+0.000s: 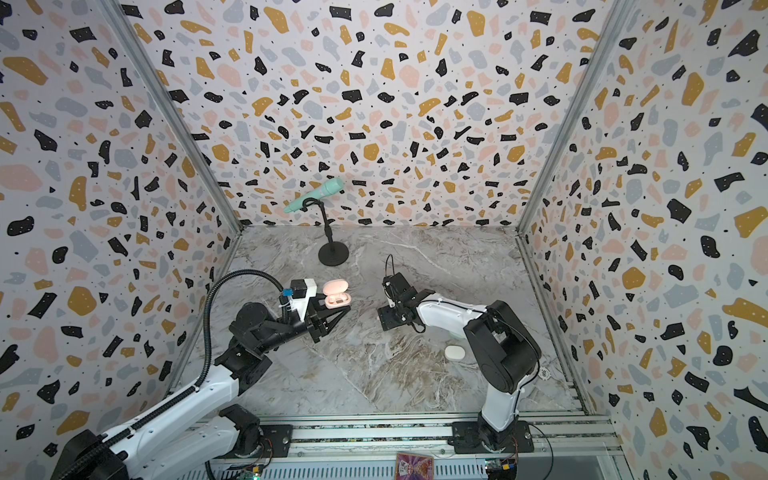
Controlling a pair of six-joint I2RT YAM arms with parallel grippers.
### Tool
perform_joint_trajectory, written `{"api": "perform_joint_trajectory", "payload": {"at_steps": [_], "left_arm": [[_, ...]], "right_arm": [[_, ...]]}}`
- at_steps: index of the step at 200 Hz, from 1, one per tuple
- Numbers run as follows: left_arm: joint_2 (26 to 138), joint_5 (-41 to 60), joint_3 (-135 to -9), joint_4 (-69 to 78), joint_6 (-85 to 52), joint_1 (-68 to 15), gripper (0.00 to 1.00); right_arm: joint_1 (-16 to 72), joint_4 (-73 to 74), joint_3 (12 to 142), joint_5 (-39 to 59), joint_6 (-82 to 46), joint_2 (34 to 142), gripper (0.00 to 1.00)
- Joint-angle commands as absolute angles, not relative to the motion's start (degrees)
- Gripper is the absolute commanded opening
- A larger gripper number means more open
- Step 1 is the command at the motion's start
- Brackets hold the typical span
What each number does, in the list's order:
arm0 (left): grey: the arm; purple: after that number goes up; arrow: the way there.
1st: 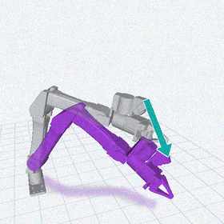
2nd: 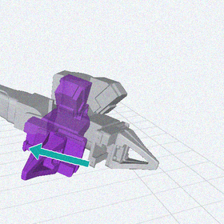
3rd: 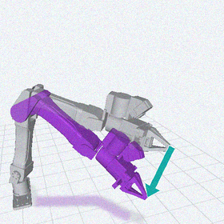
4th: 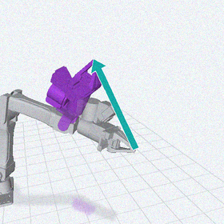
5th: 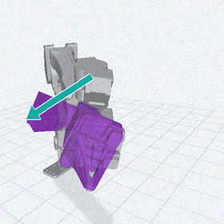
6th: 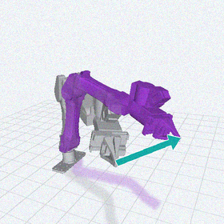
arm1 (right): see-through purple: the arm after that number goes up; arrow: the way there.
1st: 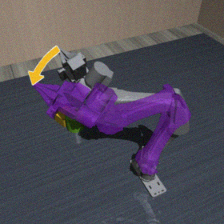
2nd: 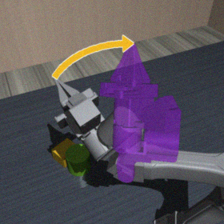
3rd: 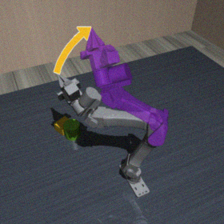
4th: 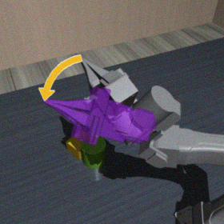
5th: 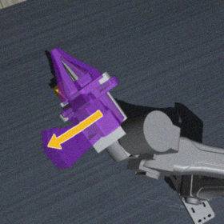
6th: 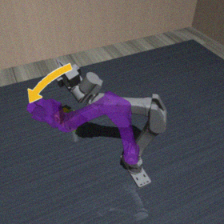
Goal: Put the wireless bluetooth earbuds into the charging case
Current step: 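Move the right gripper over the second pink earbud on the table, then lower the right gripper and close it on the pink earbud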
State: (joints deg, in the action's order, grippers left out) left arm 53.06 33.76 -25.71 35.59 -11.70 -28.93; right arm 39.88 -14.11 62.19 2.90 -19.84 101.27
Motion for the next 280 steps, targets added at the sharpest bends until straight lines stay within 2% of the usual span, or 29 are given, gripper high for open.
{"api": "perform_joint_trajectory", "payload": {"at_steps": [1, 91, 280], "left_arm": [[52.7, 34.3, -25.5, 37.4, -11.7, -28.5, 0.35], [52.6, 34.1, -25.4, 37.2, -11.6, -28.5, 0.35], [52.9, 34.2, -25.1, 37.3, -12.0, -28.5, 0.35]], "right_arm": [[40.0, -12.8, 65.5, 7.9, -21.3, 102.9, 0.73], [38.3, -9.6, 66.9, 18.1, -23.4, 108.5, 0.69], [39.6, -7.7, 62.4, 26.3, -25.5, 101.5, 0.64]]}}
